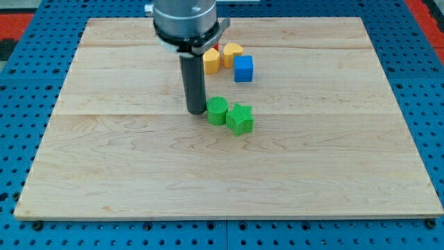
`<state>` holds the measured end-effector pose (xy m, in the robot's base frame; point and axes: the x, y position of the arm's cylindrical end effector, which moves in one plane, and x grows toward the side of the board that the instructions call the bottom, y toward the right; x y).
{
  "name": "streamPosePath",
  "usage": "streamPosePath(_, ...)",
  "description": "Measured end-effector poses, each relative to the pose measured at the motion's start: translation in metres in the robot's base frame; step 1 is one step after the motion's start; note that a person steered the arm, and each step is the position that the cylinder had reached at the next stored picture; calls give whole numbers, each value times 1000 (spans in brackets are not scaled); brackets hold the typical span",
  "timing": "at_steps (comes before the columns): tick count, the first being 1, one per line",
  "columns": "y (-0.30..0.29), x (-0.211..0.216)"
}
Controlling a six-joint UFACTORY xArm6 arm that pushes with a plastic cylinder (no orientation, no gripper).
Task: Slide both the green blocks and blue triangle into the group of blocks
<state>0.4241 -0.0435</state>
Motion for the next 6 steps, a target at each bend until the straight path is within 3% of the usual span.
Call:
streamPosePath(2, -30, -1)
streamPosePath(3, -59, -22)
streamPosePath(4, -43, -32)
streamPosePath(6, -10, 37)
